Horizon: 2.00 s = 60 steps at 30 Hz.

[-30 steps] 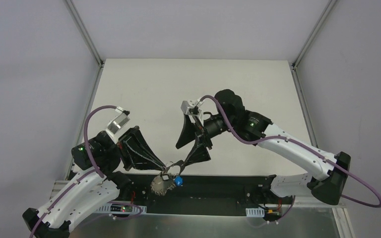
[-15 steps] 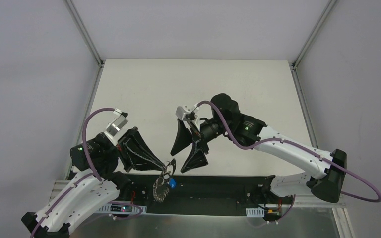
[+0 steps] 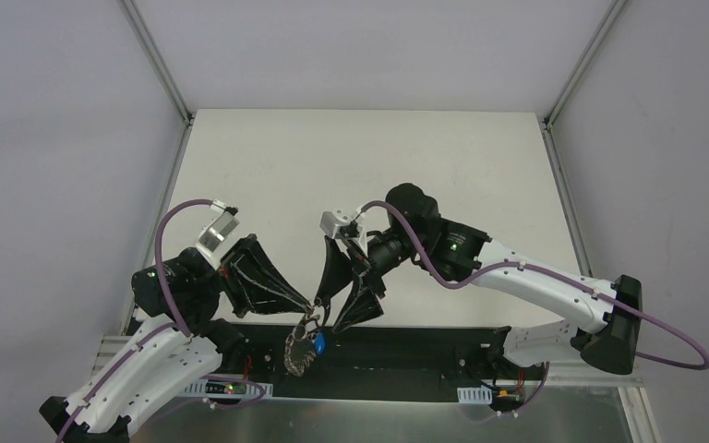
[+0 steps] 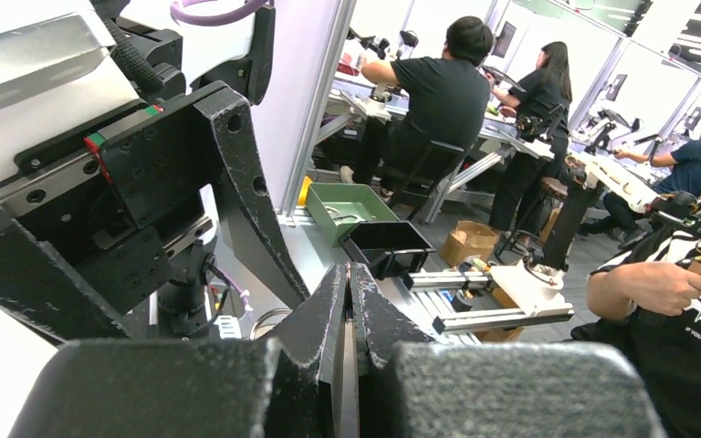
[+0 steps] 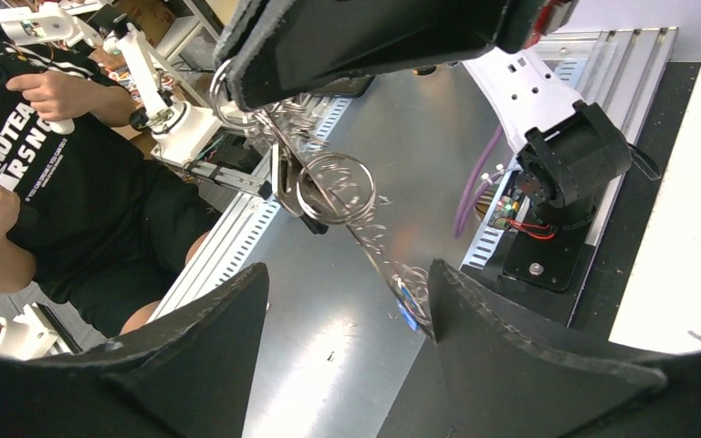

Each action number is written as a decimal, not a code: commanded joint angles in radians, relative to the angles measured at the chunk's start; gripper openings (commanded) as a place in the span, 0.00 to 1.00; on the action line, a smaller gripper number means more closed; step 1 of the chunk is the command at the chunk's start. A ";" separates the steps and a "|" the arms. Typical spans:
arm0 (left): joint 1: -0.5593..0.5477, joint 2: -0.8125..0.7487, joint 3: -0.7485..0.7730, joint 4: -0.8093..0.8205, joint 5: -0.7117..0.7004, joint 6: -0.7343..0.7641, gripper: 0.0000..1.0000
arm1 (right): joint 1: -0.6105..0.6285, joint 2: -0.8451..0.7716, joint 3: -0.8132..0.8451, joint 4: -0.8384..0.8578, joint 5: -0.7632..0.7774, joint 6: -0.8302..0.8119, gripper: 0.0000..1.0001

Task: Put the keys on the keyring

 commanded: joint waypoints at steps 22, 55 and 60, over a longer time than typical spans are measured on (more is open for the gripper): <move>-0.012 -0.088 0.040 -0.207 -0.066 0.195 0.00 | 0.036 -0.032 -0.029 0.045 -0.012 0.029 0.00; -0.012 -0.250 0.124 -1.133 -0.513 0.745 0.60 | -0.279 0.049 -0.168 0.037 0.543 0.276 0.00; -0.011 -0.272 0.129 -1.190 -0.549 0.766 0.71 | -0.333 0.134 -0.152 0.066 0.602 0.386 0.00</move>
